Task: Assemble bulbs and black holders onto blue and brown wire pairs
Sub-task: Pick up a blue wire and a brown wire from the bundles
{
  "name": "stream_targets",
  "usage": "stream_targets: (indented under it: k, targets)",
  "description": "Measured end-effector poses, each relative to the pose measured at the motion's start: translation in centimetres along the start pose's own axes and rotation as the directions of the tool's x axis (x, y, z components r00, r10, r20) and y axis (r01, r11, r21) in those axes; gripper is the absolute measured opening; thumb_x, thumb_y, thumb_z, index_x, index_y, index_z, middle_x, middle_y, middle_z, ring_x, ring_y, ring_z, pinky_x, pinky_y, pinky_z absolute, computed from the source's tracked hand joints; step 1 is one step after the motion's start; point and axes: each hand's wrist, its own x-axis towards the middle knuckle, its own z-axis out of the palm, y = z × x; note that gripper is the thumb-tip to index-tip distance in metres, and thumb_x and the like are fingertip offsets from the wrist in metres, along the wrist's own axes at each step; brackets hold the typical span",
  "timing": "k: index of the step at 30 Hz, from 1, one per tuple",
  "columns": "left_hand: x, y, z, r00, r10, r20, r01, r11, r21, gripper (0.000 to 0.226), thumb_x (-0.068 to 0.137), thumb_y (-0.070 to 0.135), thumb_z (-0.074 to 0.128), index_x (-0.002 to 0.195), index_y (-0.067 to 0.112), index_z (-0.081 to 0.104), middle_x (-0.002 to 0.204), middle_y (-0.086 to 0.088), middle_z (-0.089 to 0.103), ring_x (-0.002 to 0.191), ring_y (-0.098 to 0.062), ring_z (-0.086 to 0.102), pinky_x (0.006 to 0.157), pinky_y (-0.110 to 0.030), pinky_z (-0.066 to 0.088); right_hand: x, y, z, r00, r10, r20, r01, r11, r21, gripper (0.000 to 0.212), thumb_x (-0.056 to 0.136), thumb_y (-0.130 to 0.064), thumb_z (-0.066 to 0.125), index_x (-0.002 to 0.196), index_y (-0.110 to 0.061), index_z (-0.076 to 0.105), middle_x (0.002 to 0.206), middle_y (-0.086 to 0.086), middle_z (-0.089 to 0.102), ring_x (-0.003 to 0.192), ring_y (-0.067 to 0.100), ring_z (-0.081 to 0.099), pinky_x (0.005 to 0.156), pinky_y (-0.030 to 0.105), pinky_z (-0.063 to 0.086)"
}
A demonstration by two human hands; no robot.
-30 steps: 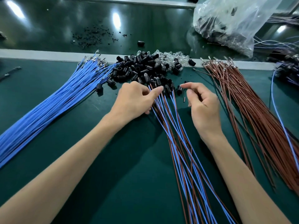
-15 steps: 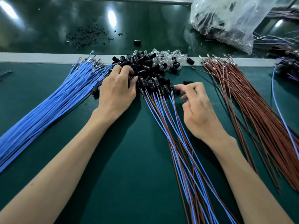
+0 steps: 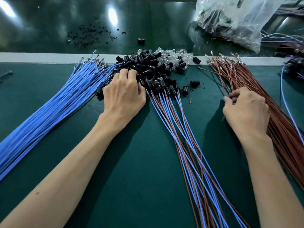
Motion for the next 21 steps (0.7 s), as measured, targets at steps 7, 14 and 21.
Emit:
stream_targets:
  k: [7,14,21]
  targets:
    - [0.4,0.3,-0.8,0.993,-0.044,-0.113,0.011,0.961,-0.278,0.031,0.098,0.025,0.048,0.117,0.002,0.058,0.106,-0.016,0.056,0.091,-0.028,0.054,0.070,-0.027,0.033,0.2,-0.3,-0.5,0.999,-0.013,0.038,0.012,0.999,0.038,0.019,0.086,-0.020,0.060,0.092,-0.005,0.070,0.091,0.022,0.068,0.087,0.038,0.059,0.082,0.040,0.048]
    - [1.0,2.9,-4.5,0.845,0.250,0.472,0.323,0.466,-0.824,0.016,0.095,0.018,0.054,0.103,0.008,0.064,0.095,-0.004,0.063,0.086,-0.010,0.058,0.079,-0.027,0.051,-0.3,-3.7,-1.3,0.958,-0.059,0.281,-0.231,0.420,0.877,0.012,0.093,-0.016,0.055,0.083,-0.019,0.060,0.057,-0.008,0.065,0.043,0.002,0.047,0.046,0.016,0.039]
    - [0.6,2.2,-5.8,0.254,0.736,0.628,0.354,0.534,-0.768,0.029,0.093,0.019,0.055,0.113,-0.001,0.062,0.103,0.001,0.069,0.094,-0.009,0.063,0.080,-0.021,0.046,-1.8,-6.0,0.5,0.969,0.011,0.245,-0.243,-0.110,0.964,0.012,0.104,-0.012,0.037,0.093,-0.017,0.037,0.059,0.000,0.066,0.043,0.009,0.048,0.043,0.018,0.037]
